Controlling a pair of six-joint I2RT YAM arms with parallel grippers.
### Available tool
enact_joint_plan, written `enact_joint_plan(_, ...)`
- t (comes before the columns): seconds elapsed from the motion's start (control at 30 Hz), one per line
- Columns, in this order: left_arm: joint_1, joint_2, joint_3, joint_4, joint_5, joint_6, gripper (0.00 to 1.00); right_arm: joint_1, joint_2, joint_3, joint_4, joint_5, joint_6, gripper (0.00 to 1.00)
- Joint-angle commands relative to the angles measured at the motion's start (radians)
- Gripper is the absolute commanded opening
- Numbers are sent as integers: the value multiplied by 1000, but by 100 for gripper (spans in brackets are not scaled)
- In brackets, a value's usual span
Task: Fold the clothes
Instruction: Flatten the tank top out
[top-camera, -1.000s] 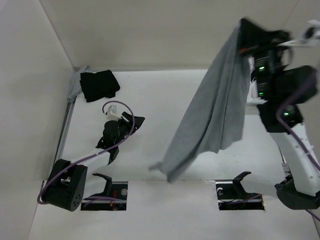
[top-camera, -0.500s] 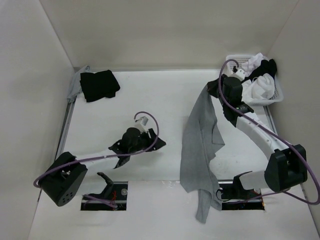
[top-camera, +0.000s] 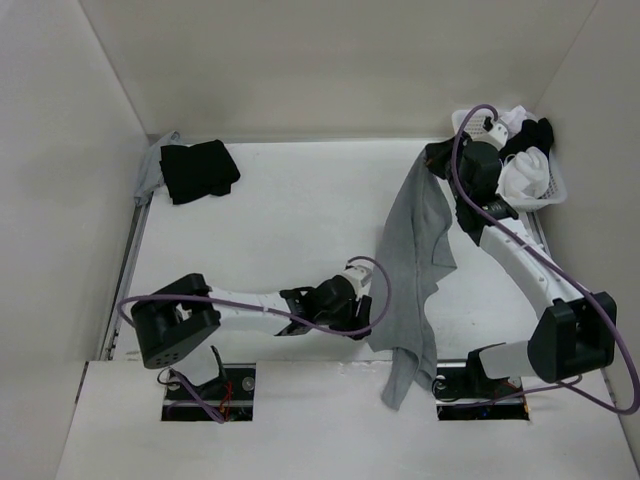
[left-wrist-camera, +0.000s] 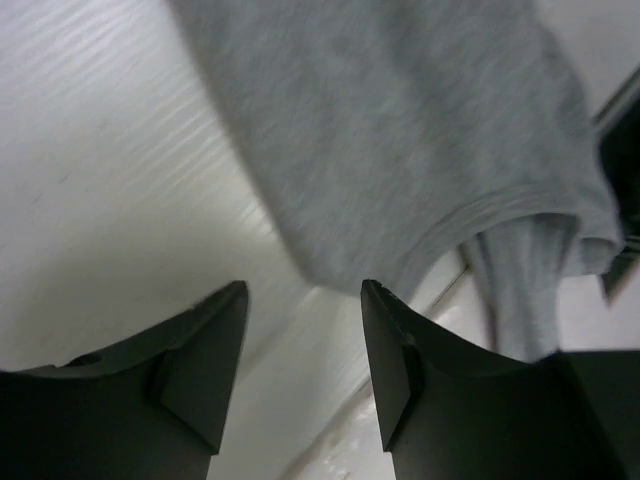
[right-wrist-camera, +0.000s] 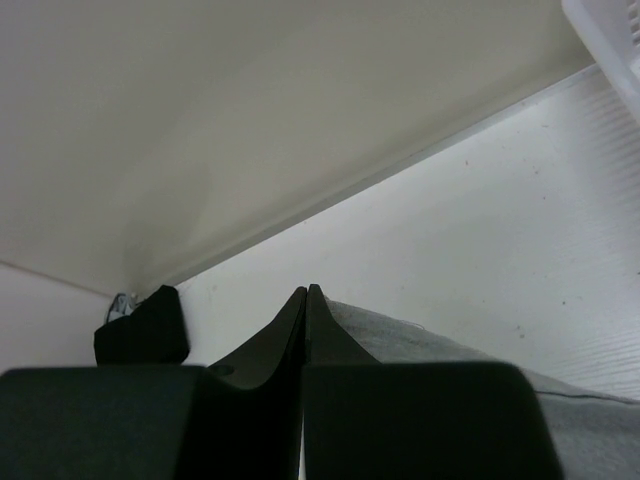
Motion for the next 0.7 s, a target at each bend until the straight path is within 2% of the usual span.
enact_joint_plan(0.0, -34, 94, 96, -58, -36, 49, 49, -10, -60, 31, 54, -25, 9, 0)
enact_joint_plan(0.07, -56, 163, 134, -59, -47, 52, 48, -11, -74, 25, 54, -31, 9, 0)
enact_joint_plan(0.13, -59, 209, 156, -41, -61, 47, 43, -13, -91, 16, 54, -36, 6, 0)
enact_joint_plan(0.2, -44, 234, 163, -7, -66, 34, 29, -13, -106, 3, 54, -39, 6, 0)
enact_joint_plan(0.23, -32, 241, 165, 16, -72, 29, 16, -13, -115, -4, 54, -39, 6, 0)
enact_joint_plan(0.27, -22, 244, 168, 21, -76, 27, 9, -13, -123, -10, 54, -39, 6, 0)
enact_joint_plan(0.3, -3, 237, 169, 16, -95, 27, 2, -13, -135, -21, 54, -40, 6, 0)
enact_joint_plan(0.33, 11, 214, 163, 7, -119, 27, 0, -13, -147, -29, 54, -42, 6, 0)
enact_joint_plan(0.5, 131, -129, 110, -102, -326, 92, 0, -19, -258, -87, 40, -49, 9, 0)
enact_joint_plan(0.57, 262, -345, 142, -206, -377, 127, 0, -16, -346, -133, 31, -49, 28, 0)
enact_joint_plan(0.67, 396, -479, 226, -291, -389, 162, 1, -8, -462, -173, -1, -49, 43, 0)
